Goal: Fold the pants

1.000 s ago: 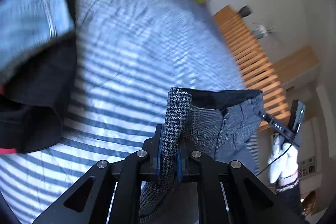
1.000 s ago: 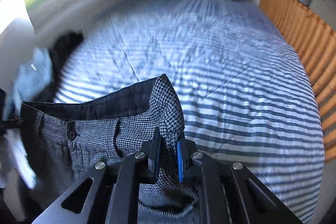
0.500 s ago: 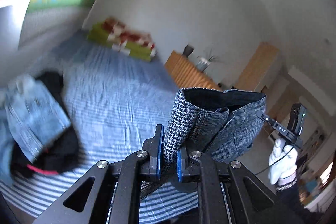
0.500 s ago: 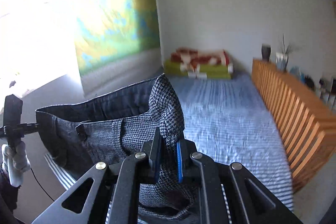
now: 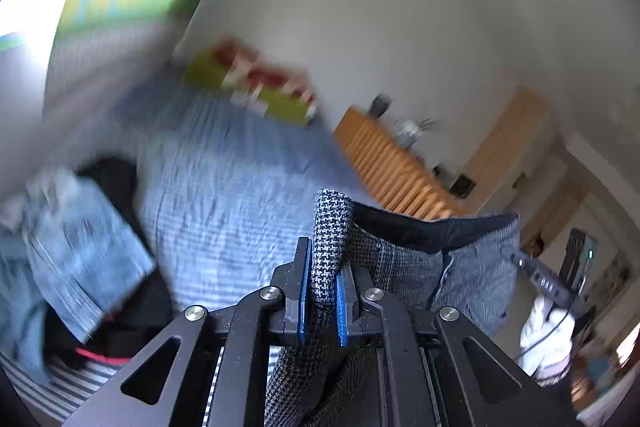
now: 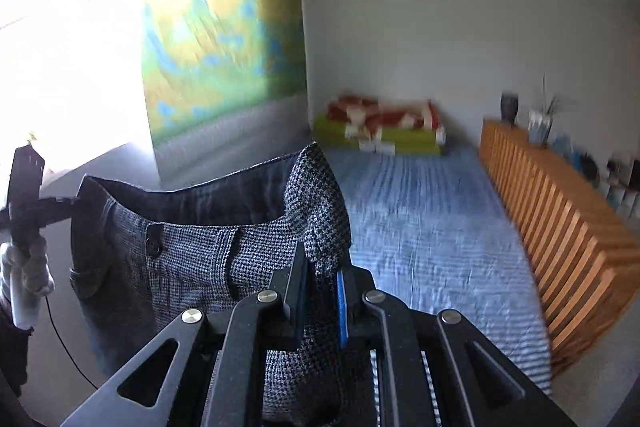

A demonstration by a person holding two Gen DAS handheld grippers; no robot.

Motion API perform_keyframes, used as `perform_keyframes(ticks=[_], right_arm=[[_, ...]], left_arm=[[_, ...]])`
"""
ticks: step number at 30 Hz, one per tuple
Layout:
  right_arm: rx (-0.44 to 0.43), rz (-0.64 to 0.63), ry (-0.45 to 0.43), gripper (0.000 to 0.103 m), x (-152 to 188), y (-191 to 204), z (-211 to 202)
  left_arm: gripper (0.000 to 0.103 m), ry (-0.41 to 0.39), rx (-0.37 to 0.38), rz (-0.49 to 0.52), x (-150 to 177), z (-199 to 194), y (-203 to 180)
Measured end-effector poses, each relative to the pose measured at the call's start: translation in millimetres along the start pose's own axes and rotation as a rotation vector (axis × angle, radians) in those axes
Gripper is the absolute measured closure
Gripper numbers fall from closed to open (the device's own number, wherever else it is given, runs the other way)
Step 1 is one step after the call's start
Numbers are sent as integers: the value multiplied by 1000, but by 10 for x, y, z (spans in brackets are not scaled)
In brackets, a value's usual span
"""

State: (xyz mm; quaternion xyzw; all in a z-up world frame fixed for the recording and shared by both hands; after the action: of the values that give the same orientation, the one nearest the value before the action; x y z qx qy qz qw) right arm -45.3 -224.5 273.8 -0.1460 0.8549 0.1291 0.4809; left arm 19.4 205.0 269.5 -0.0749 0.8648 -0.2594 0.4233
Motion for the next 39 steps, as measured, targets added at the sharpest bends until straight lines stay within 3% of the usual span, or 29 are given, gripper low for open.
perform_keyframes(ticks=[4,7,8,10,12,14,18,20,25,30,33,36,39], right_arm=[[1,45,175,93,435,-221,1165],[27,72,307,93,826,-496,2174],[35,86,349,92,954,-593,2459],[33,130,464,87,1330,-821,3137],[110,116,577,80,1693,-996,3619],[196,55,616,79,1913,-1093,3816],[185,52,624,74,2048,-1175,3853],[131,114,618,62,2074,-1224,3700],[47,156,672,56,2343,-1179,3002],[1,155,738,50,2765,-1121,2467],[-24,154,769,50,2923,-1030,2428],[-42,135,795,50,3007,-942,2505],[-57,135,816,50,3069,-919,2521]], left_arm=[[93,111,-112,-123,57,1100,849],[92,171,-179,-155,148,1931,1357],[90,198,-187,-164,193,2189,1481],[68,276,-277,-183,322,2720,1830],[66,320,-288,-212,470,3082,2027],[66,358,-266,-195,649,3227,2037],[61,430,-211,-121,1003,3296,1848],[61,462,-179,-116,1157,3276,1739],[59,515,-74,-97,1423,3298,1374],[54,597,-10,-3,1633,3675,906],[34,637,-19,-1,1693,4067,833],[34,638,-66,-19,1670,4331,894],[31,638,-44,-18,1653,4428,824]])
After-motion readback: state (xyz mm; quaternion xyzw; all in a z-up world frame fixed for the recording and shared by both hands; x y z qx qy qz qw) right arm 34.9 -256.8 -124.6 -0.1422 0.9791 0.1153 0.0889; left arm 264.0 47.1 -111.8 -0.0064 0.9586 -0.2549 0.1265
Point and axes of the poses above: each gripper's, at about its wrist camera, not at the fingertips, and z roughly the way its jaws point, y to its left, x to its underside, the point moved 8 cm from there along z, roughly the way its jaws point, and after that the axes turned 1 degree about y, right-handed, at the moved point
